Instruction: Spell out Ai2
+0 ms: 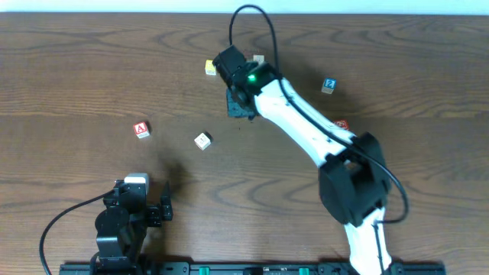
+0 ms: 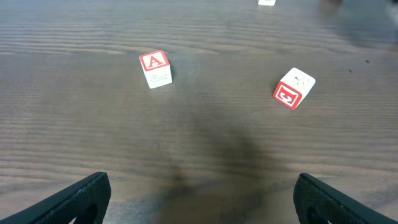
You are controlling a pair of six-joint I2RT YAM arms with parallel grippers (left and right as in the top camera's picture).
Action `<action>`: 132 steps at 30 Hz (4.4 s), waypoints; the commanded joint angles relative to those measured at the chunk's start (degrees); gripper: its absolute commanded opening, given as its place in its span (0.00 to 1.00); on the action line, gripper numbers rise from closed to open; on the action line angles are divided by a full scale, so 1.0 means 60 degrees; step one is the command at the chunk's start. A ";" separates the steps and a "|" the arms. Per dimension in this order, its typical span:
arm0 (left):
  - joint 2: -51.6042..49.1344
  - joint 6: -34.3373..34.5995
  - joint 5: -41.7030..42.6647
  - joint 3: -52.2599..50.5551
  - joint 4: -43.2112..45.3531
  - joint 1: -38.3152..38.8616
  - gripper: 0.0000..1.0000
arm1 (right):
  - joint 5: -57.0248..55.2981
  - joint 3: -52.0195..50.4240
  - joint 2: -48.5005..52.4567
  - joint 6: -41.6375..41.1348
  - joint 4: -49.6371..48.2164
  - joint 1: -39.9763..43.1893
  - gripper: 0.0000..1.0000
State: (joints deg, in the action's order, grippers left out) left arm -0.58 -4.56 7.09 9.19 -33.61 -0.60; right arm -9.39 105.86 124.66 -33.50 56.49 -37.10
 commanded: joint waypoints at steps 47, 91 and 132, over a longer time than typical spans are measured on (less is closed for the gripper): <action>0.0062 -0.0106 -0.0007 -0.0066 -0.0004 -0.0022 0.95 | 0.0317 -0.1614 0.0710 -0.1228 -0.1734 0.0455 0.45; 0.0062 -0.0102 -0.0007 -0.0066 -0.0004 -0.0022 0.95 | 0.0466 0.3140 0.2401 0.1792 0.1279 0.4994 0.90; 0.0062 -0.0102 -0.0007 -0.0066 -0.0004 -0.0022 0.96 | 0.1377 0.4237 0.1836 0.1512 0.1555 0.4663 0.01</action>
State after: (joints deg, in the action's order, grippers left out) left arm -0.58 -4.56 7.09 9.19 -33.61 -0.60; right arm -3.09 128.09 141.40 -24.53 65.60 -7.70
